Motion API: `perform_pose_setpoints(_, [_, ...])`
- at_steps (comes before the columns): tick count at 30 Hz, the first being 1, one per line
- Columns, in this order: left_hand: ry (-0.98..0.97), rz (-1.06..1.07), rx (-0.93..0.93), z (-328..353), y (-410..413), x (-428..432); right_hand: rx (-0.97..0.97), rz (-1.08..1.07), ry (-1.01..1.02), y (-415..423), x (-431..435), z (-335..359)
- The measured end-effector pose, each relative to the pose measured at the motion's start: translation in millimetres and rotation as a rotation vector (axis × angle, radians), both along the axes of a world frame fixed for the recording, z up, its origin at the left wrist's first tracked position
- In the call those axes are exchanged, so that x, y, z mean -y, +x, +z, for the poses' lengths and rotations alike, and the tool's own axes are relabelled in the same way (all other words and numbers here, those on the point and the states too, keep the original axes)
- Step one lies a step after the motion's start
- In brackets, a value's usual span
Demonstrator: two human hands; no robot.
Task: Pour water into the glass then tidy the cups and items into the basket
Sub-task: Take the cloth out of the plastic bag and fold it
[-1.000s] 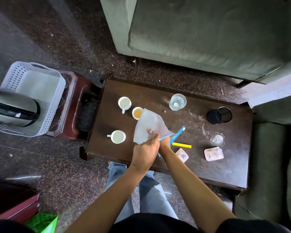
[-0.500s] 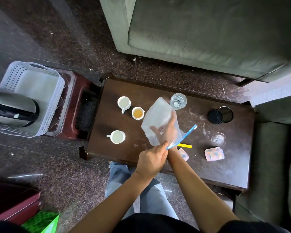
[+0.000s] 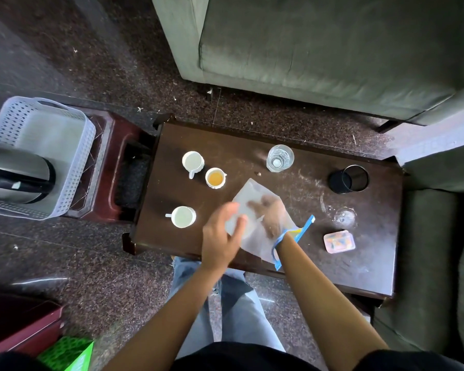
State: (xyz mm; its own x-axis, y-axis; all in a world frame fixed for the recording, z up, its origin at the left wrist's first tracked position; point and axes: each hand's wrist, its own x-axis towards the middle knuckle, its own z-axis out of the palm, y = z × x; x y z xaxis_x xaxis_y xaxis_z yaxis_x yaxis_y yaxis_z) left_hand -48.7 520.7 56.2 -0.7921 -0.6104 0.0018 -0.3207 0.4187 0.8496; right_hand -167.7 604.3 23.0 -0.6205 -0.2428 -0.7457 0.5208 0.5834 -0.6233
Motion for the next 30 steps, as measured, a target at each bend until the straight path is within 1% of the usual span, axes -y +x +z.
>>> perform_pose_setpoints(1, [0.158, 0.135, 0.057, -5, -4, 12, 0.009, 0.007, -0.019, 2, -2, 4])
perform_pose_setpoints(2, [0.283, 0.208, 0.205, -7, -9, 25, 0.052, -0.01, -0.078, 5, -5, 3])
perform_pose_setpoints(3, [0.403, 0.233, 0.36, -11, -13, 38, 0.009, 0.025, -0.113, 9, -7, 6])
perform_pose_setpoints(4, [0.468, 0.162, 0.514, -16, -17, 51, 0.019, 0.03, -0.147, 11, -9, 8])
perform_pose_setpoints(5, [0.56, 0.077, 0.633, -20, -18, 60, 0.014, 0.058, -0.233, 15, -13, 6])
perform_pose_setpoints(6, [0.639, -0.019, 0.705, -25, -17, 62, 0.092, 0.055, -0.332, 20, -17, 1])
perform_pose_setpoints(7, [0.747, -0.065, 0.734, -26, -15, 64, 0.119, 0.107, -0.366, 23, -24, 1])
perform_pose_setpoints(8, [0.854, -0.061, 0.715, -33, -11, 65, 0.182, 0.104, -0.445, 25, -26, 0])
perform_pose_setpoints(9, [0.955, -0.038, 0.667, -37, -7, 63, 0.205, 0.122, -0.465, 26, -30, -1])
perform_pose_setpoints(10, [1.022, -0.009, 0.623, -44, -2, 61, 0.271, 0.096, -0.487, 28, -30, 1])
perform_pose_setpoints(11, [1.042, 0.026, 0.602, -47, 0, 58, 0.223, 0.098, -0.454, 31, -31, -1])
perform_pose_setpoints(12, [1.029, 0.063, 0.599, -51, 3, 54, 0.251, 0.053, -0.457, 32, -32, -4])
perform_pose_setpoints(13, [1.019, 0.102, 0.603, -53, 5, 51, 0.262, 0.033, -0.408, 31, -33, -6])
perform_pose_setpoints(15, [1.042, 0.161, 0.593, -59, 6, 45, 0.285, 0.083, -0.297, 29, -31, -4])
perform_pose_setpoints(16, [1.041, 0.184, 0.589, -62, 6, 42, 0.23, 0.133, -0.252, 29, -32, -8])
perform_pose_setpoints(18, [0.988, 0.262, 0.569, -68, 6, 38, 0.231, 0.051, -0.253, 26, -32, -9])
perform_pose_setpoints(19, [0.94, 0.309, 0.549, -70, 6, 38, 0.233, 0.012, -0.224, 27, -34, -13])
perform_pose_setpoints(20, [0.887, 0.348, 0.535, -74, 6, 39, 0.218, 0.028, -0.173, 27, -36, -18])
perform_pose_setpoints(21, [0.819, 0.369, 0.532, -77, 5, 40, 0.25, -0.012, -0.15, 27, -37, -23])
perform_pose_setpoints(23, [0.684, 0.404, 0.558, -80, 4, 45, 0.292, -0.199, -0.137, 26, -45, -31])
perform_pose_setpoints(25, [0.596, 0.435, 0.593, -81, 3, 50, 0.324, -0.387, -0.097, 27, -58, -35])
perform_pose_setpoints(30, [0.609, 0.383, 0.717, -110, 11, 55, 0.258, -0.786, -0.105, 24, -99, -37])
